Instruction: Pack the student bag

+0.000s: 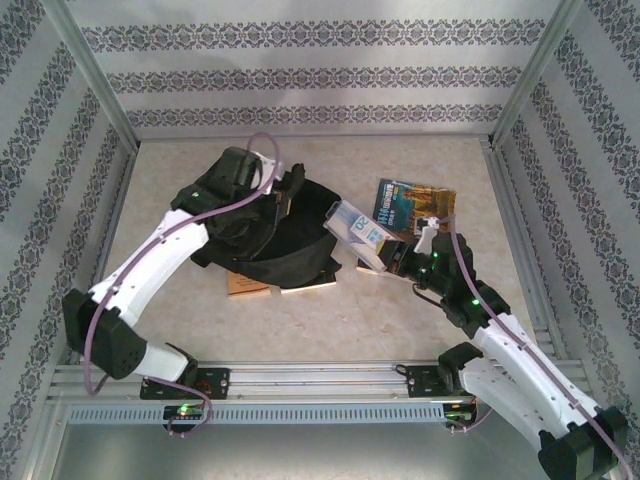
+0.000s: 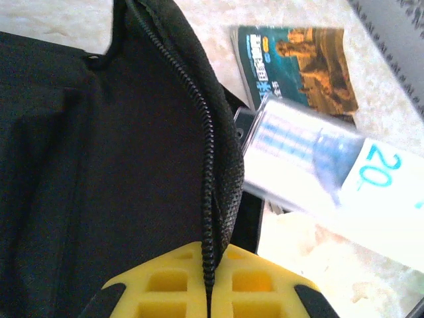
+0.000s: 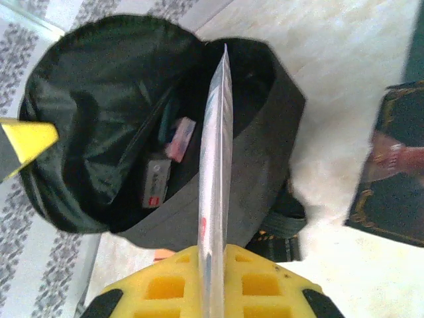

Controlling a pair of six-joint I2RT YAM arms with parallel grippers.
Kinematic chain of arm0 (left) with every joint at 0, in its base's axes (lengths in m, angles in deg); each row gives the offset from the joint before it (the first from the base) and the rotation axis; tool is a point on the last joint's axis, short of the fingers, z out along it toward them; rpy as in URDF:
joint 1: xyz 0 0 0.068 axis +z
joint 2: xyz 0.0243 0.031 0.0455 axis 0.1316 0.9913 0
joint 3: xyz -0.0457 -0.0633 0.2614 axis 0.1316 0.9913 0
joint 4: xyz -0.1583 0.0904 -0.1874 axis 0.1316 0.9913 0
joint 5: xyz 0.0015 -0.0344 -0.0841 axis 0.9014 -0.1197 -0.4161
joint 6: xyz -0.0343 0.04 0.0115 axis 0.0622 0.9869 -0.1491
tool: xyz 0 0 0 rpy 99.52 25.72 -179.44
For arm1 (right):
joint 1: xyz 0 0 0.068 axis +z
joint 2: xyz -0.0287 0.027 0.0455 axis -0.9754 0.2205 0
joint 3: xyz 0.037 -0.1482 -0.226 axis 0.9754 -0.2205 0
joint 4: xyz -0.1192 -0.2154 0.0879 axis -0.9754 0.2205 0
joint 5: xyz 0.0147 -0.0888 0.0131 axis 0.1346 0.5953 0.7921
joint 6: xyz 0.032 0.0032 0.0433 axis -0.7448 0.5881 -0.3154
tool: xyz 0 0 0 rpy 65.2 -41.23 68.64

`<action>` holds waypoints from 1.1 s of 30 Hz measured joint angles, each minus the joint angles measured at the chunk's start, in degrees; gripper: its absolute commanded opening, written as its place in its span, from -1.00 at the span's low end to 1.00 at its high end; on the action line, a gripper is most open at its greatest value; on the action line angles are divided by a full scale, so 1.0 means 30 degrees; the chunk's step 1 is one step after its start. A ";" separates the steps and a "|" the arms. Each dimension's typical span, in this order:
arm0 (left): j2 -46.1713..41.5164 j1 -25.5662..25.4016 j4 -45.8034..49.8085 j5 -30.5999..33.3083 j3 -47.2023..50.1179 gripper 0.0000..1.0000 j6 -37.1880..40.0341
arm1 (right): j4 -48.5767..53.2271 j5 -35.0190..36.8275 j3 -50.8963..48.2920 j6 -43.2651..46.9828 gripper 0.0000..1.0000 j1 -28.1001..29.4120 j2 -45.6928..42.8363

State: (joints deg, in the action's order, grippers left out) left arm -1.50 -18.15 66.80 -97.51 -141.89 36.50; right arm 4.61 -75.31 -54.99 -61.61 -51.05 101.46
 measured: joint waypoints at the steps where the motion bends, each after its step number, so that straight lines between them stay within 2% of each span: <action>1: -0.0423 0.0248 -0.0240 -0.0058 0.0313 -1.00 -0.0270 | -0.0408 -0.0153 0.0051 -0.0153 -0.95 0.0313 0.0350; 7: -0.1916 0.1173 -0.0765 -0.0284 0.1202 -1.00 -0.1093 | -0.2674 -0.0962 0.0539 -0.1617 -0.93 0.1362 0.2586; 15: -0.2404 0.1362 -0.1603 -0.0794 0.1515 -1.00 -0.1370 | -0.6266 -0.2368 0.1727 -0.5632 -0.99 0.2076 0.7847; 28: -0.3293 0.1370 -0.1581 -0.0765 0.1115 -1.00 -0.0925 | -1.0593 -0.2557 0.5122 -0.9041 -1.00 0.3993 1.3420; 33: -0.3497 0.1486 -0.1588 -0.0780 0.0969 -1.00 -0.0845 | -1.2072 -0.2353 0.6528 -1.0018 -0.90 0.4481 1.6211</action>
State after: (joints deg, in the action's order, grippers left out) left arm -11.99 -13.69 62.03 -99.85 -138.98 33.97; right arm -31.60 -82.37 -35.41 -91.67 -37.60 150.09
